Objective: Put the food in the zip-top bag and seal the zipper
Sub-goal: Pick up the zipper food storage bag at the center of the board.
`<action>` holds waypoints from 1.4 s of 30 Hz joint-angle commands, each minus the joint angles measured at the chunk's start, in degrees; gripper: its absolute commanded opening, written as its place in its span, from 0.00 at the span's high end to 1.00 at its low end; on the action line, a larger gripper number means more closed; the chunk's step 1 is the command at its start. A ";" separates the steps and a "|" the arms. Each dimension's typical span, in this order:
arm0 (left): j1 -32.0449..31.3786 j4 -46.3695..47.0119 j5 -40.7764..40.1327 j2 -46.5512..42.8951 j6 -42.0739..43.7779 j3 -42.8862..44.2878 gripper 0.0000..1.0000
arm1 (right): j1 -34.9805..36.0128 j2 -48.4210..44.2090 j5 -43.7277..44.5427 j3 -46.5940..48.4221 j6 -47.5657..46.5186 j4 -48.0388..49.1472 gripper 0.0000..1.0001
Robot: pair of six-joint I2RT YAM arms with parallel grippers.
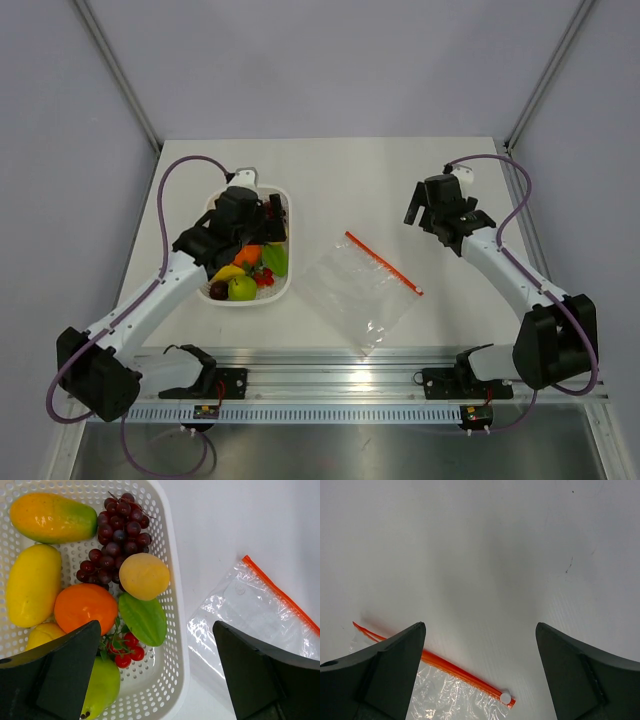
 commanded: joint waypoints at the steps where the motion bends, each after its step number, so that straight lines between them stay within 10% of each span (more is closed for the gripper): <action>1: -0.13 4.49 -5.15 -2.51 -3.97 -0.99 0.01 | 0.24 0.11 -0.67 2.43 -0.07 0.34 0.01; 14: -13.13 -0.26 5.99 9.87 -4.59 3.41 0.02 | 0.24 -0.06 -11.41 1.12 -2.62 1.66 0.01; 28: -12.71 0.28 7.33 22.89 -6.80 1.82 0.02 | 0.67 6.87 -18.52 1.72 -5.78 0.96 0.02; 42: -8.21 -1.83 13.47 17.53 -7.50 6.65 0.01 | 8.15 26.30 -25.91 7.53 -12.73 -0.28 0.34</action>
